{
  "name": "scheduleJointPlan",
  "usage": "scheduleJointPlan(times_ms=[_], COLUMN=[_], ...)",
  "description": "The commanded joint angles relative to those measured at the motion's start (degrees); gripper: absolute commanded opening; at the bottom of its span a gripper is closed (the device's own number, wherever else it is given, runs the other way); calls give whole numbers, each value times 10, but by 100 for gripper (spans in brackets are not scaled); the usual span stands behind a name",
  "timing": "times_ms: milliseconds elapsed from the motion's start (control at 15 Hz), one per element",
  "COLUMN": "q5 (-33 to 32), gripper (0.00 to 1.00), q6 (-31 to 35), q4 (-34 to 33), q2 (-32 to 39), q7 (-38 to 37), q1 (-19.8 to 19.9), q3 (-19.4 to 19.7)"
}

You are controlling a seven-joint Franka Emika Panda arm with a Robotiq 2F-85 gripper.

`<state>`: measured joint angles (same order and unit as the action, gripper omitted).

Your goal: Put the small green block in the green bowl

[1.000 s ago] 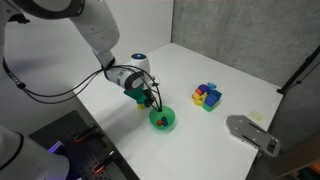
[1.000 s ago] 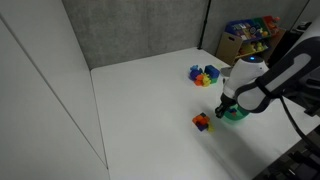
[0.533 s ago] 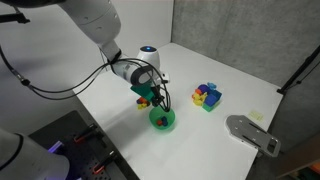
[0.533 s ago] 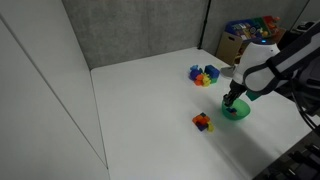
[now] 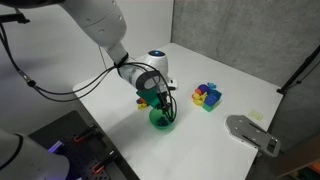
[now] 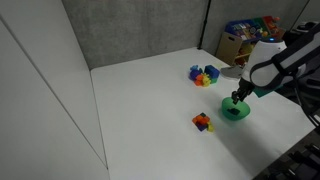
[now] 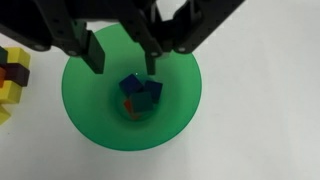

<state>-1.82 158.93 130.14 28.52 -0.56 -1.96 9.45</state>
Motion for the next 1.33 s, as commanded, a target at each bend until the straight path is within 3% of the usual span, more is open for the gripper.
scheduleJointPlan(times_ms=[0, 133, 200, 733, 1000, 1267], q5=[-5, -5, -7, -11, -10, -10], gripper=[81, 96, 99, 100, 100, 100], q6=[-59, -99, -123, -324, -376, -410], q4=[13, 19, 24, 33, 39, 33], q2=[-44, -72, -92, -259, -348, -392], q7=[-10, -6, -6, -28, -50, -69], q1=[11, 13, 11, 9, 8, 12], q3=[-13, -18, -19, -39, -59, -76])
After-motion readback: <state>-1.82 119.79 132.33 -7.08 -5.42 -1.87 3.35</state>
